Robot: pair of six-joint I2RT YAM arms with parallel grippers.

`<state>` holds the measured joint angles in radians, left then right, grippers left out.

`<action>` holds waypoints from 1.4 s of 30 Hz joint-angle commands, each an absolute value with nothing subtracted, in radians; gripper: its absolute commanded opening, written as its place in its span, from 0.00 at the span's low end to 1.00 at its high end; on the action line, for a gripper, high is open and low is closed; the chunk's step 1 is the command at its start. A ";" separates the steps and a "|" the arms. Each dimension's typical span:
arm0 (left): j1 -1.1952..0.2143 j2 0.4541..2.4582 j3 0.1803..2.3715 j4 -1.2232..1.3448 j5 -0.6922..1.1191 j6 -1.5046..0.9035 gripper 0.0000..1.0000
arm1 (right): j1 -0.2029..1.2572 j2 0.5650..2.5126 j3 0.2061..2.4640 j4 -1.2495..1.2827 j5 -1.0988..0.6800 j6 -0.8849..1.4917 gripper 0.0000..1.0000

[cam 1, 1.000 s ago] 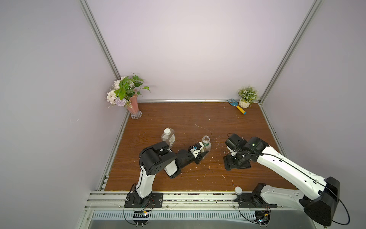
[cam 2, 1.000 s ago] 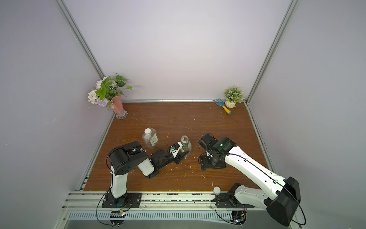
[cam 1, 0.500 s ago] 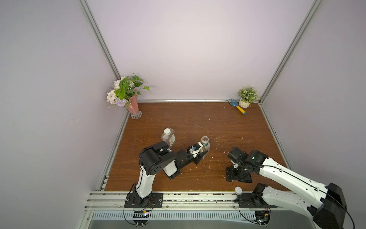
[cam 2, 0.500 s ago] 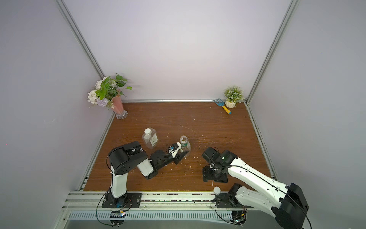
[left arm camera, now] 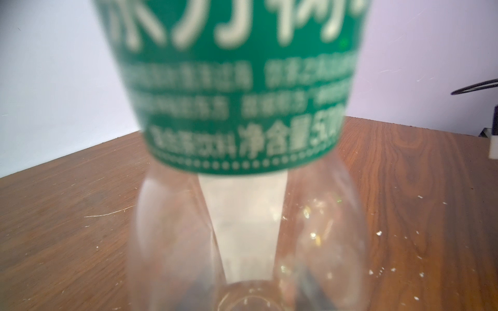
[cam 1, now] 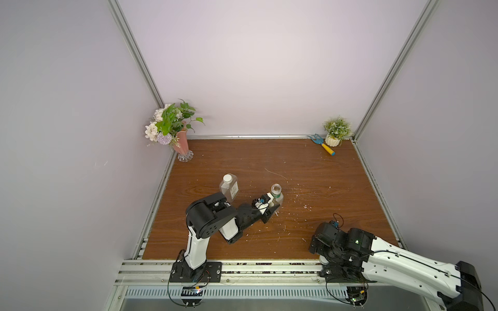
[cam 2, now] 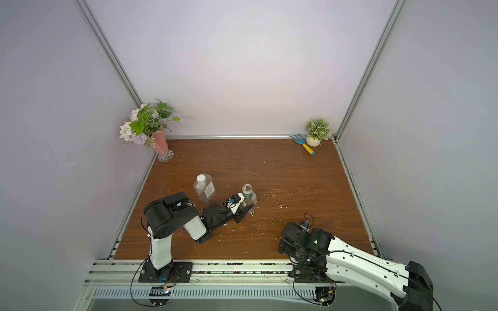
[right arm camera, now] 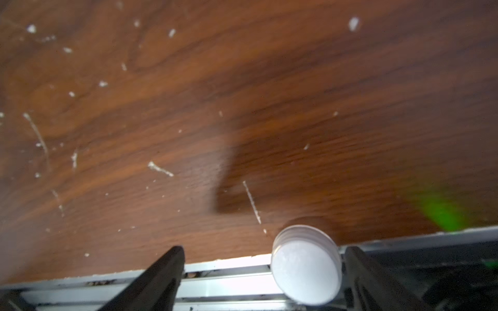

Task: Screw on the bottle caps
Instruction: Pick up the bottle cap from the center of the board.

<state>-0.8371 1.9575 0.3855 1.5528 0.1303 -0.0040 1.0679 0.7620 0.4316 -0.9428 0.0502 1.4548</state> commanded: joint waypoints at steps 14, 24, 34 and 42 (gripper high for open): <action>-0.825 1.950 0.370 1.517 0.149 -0.004 0.44 | 1.138 0.876 0.518 -1.097 0.031 1.513 0.76; -0.826 1.941 0.368 1.508 0.145 0.002 0.44 | 1.171 0.914 0.485 -1.051 -0.010 1.508 0.62; -0.826 1.931 0.363 1.507 0.148 0.004 0.44 | 1.171 0.973 0.485 -1.025 0.015 1.492 0.58; -0.825 1.925 0.362 1.502 0.153 0.004 0.44 | 1.171 1.028 0.500 -1.006 0.055 1.489 0.52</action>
<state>-0.8360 1.9388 0.3740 1.5364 0.1379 -0.0063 1.1656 1.0092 0.4923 -0.9901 0.0231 1.4967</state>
